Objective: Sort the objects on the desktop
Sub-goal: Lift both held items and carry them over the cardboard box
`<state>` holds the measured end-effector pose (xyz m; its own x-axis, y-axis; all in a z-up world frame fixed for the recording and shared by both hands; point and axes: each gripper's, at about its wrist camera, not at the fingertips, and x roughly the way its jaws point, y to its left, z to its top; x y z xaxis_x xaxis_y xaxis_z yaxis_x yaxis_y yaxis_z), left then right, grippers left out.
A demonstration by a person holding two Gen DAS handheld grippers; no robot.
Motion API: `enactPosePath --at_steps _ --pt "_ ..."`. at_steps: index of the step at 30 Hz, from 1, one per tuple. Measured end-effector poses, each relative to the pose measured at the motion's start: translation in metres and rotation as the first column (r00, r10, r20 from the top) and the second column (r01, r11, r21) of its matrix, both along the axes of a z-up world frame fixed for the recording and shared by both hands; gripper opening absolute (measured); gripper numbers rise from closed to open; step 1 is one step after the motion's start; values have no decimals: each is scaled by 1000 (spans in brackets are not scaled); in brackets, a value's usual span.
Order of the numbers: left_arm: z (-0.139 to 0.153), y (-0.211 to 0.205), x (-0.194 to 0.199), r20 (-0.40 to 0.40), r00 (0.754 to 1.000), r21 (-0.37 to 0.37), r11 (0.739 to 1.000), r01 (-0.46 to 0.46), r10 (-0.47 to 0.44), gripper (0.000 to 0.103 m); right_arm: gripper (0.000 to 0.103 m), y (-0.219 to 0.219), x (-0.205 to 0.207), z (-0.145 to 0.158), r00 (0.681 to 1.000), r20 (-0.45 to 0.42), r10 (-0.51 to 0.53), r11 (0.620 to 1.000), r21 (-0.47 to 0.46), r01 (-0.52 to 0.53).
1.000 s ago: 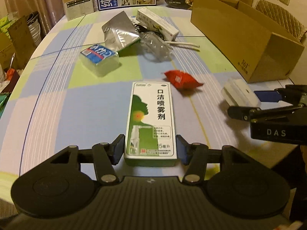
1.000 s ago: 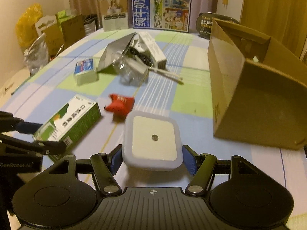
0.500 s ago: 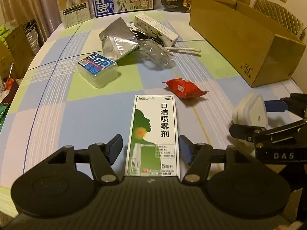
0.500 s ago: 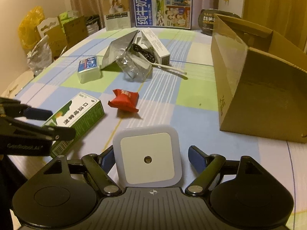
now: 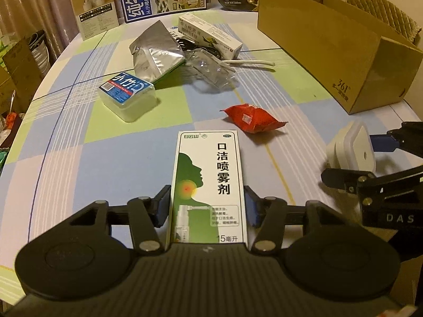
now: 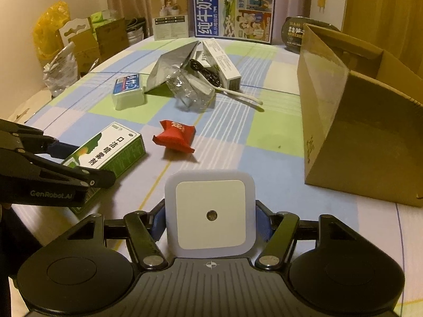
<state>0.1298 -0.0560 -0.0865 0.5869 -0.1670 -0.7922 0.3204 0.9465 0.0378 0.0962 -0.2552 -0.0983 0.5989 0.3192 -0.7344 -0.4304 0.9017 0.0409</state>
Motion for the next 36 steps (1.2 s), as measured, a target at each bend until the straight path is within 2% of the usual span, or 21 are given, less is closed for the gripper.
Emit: enactPosePath --at_steps 9,17,28,36 --pt "12 5 -12 8 1000 -19 999 -26 26 50 62 -9 -7 18 999 41 -30 1000 8 29" --pt "42 -7 -20 51 999 -41 999 -11 13 50 62 -21 -15 53 992 110 -62 998 33 59" --pt "95 -61 -5 148 987 -79 994 81 -69 50 62 -61 -1 119 954 263 -142 990 56 132" --pt "125 -119 20 209 968 -111 980 167 -141 50 62 -110 35 147 918 322 -231 973 54 226"
